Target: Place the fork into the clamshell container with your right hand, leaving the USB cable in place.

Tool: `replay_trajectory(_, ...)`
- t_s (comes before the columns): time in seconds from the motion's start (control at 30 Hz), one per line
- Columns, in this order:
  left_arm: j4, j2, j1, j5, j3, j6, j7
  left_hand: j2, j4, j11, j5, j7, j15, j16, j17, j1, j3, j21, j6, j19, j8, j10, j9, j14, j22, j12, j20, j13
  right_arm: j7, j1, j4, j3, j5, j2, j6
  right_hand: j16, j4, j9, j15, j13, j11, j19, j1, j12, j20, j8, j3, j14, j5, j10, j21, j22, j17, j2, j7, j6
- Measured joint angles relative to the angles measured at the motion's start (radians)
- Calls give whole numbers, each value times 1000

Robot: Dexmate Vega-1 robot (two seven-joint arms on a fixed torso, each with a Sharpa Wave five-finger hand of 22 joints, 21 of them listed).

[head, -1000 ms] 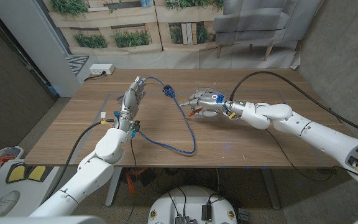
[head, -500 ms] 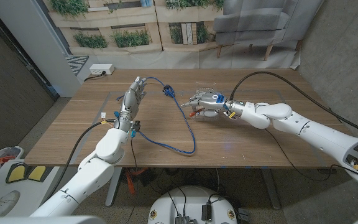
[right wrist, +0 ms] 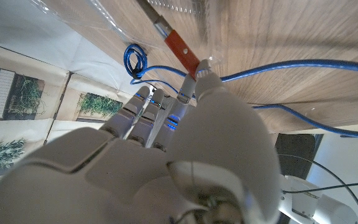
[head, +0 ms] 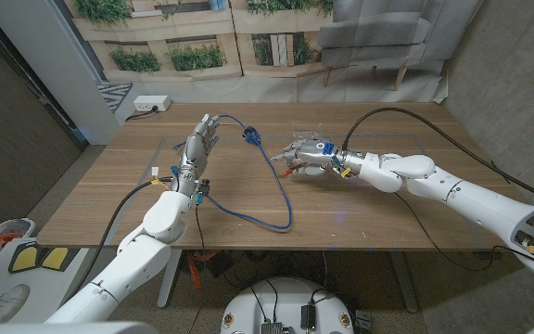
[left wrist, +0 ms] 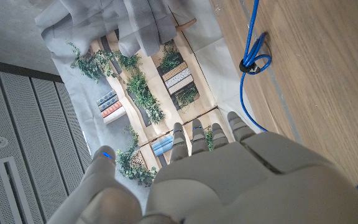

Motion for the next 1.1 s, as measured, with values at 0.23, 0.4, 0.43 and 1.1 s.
replay_trajectory(0.23, 4, -2, -1, 1, 2, -4, 0, 0, 0, 0, 0, 0, 0, 0, 0, 0, 0, 0, 0, 0, 0, 0, 0, 0, 0, 0, 0, 0, 13, -2, -1, 0, 4, -1, -7, 0, 0, 0, 0, -3, 0, 5, 0, 0, -5, 0, 0, 0, 0, 0, 0, 0, 0, 0, 3, 3)
replay_trajectory(0.4, 6, -4, -2, 2, 4, -7, 0, 0, 0, 0, 0, 0, 0, 0, 0, 0, 0, 0, 0, 0, 0, 0, 0, 0, 0, 0, 0, 0, 19, -6, -6, -1, 8, -2, -13, -9, -1, 0, 0, -12, 0, 5, 0, 0, -5, 0, -1, 0, 4, 0, 0, 0, 0, 0, 7, 7)
replay_trajectory(0.43, 7, -5, -2, 2, 4, -8, 0, 0, 0, 0, 0, 0, 0, 0, 0, 0, 0, 0, 0, 0, 0, 0, 0, 0, 0, 0, 0, 0, 22, -6, -7, 0, 10, -3, -15, -9, -1, 0, 0, -12, 0, 5, 0, 0, -5, 0, -1, 0, 4, 0, 0, 0, 0, 0, 9, 9)
replay_trajectory(1.1, 18, -7, 1, -5, 3, -19, -5, 0, 0, 0, 0, 0, 0, 0, 0, 0, 0, 0, 0, -7, 0, 0, 0, 0, 0, 0, 7, 0, 70, -7, -12, 5, 32, 2, -17, -29, 29, 0, 3, -72, -9, 24, -67, -82, 2, 0, -59, -36, 12, -107, 0, 0, 0, -3, 41, -21)
